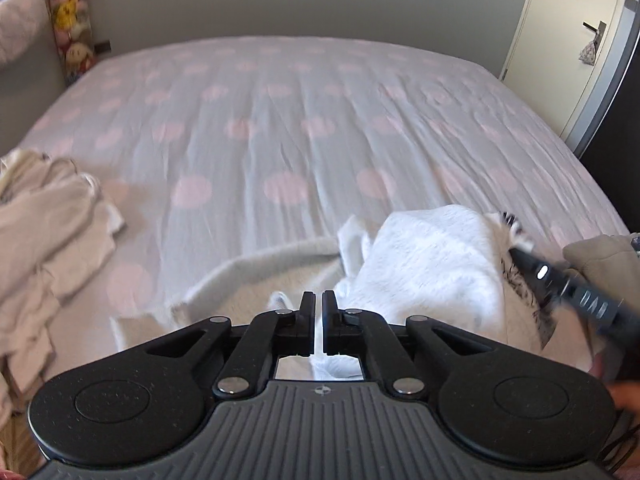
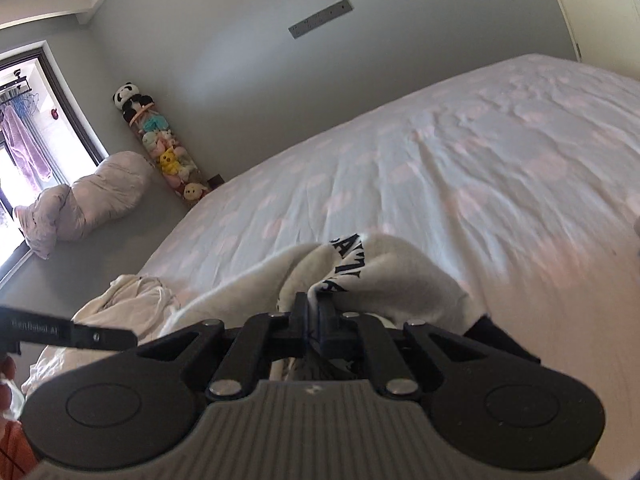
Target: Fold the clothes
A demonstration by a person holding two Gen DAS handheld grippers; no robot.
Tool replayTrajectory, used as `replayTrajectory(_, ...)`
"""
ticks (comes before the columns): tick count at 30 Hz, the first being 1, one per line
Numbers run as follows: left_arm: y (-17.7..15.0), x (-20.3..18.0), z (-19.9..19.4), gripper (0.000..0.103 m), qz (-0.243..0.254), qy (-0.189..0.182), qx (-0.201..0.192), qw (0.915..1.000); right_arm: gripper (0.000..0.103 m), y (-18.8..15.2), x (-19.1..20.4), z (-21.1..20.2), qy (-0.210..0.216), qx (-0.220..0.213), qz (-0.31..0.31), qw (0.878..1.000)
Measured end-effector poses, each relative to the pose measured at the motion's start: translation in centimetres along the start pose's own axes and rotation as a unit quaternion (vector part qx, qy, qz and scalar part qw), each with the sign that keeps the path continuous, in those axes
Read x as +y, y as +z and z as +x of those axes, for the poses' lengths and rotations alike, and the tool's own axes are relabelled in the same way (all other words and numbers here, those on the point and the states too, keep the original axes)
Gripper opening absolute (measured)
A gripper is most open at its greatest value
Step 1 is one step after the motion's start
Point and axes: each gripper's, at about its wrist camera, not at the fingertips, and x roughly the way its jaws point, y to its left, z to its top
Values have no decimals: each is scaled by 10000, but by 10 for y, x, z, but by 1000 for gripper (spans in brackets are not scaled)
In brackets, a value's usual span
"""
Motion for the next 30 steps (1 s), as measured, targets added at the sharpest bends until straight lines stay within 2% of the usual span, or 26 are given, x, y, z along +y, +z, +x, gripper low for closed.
replayTrajectory(1, 4, -3, -1, 21, -18, -82, 17, 10000, 6, -6, 1, 1, 57, 96, 13, 9999)
replayTrajectory(3, 8, -16, 0, 42, 41, -264, 9, 9996, 6, -19, 7, 1, 192, 284, -22, 9994)
replayTrajectory(5, 10, -29, 1, 54, 162, -470, 13, 9988, 6, -31, 18, 1, 350, 465, -120, 9982)
replayTrajectory(7, 8, -39, 5, 57, 345, -635, 82, 9974, 6, -42, 28, -2, 524, 624, -187, 9965)
replayTrajectory(9, 5, -43, 13, 57, 447, -629, 278, 9966, 6, -53, 36, -8, 672, 752, -208, 9947)
replayTrajectory(13, -9, -40, 25, 57, 427, -816, 640, 9937, 6, -68, 52, -21, 667, 1004, -289, 9923)
replayTrajectory(14, -14, -38, 27, 52, 424, -887, 714, 9926, 6, -71, 55, -24, 615, 1058, -327, 9919)
replayTrajectory(15, -19, -37, 29, 39, 426, -957, 786, 9914, 6, -74, 58, -25, 564, 1121, -376, 9914)
replayTrajectory(17, -26, -31, 29, 24, 392, -980, 846, 9908, 6, -79, 65, -30, 505, 1206, -433, 9905)
replayTrajectory(21, -31, -13, 15, 7, 258, -1095, 645, 9916, 6, -82, 78, -37, 237, 1134, -670, 9910)
replayTrajectory(27, -26, 32, -26, 4, -30, -833, 3, 9965, 6, -71, 93, -39, -264, 848, -772, 9930)
replayTrajectory(30, -27, 62, -47, 1, -289, -517, -308, 9978, 6, -57, 107, -37, -368, 545, -950, 9933)
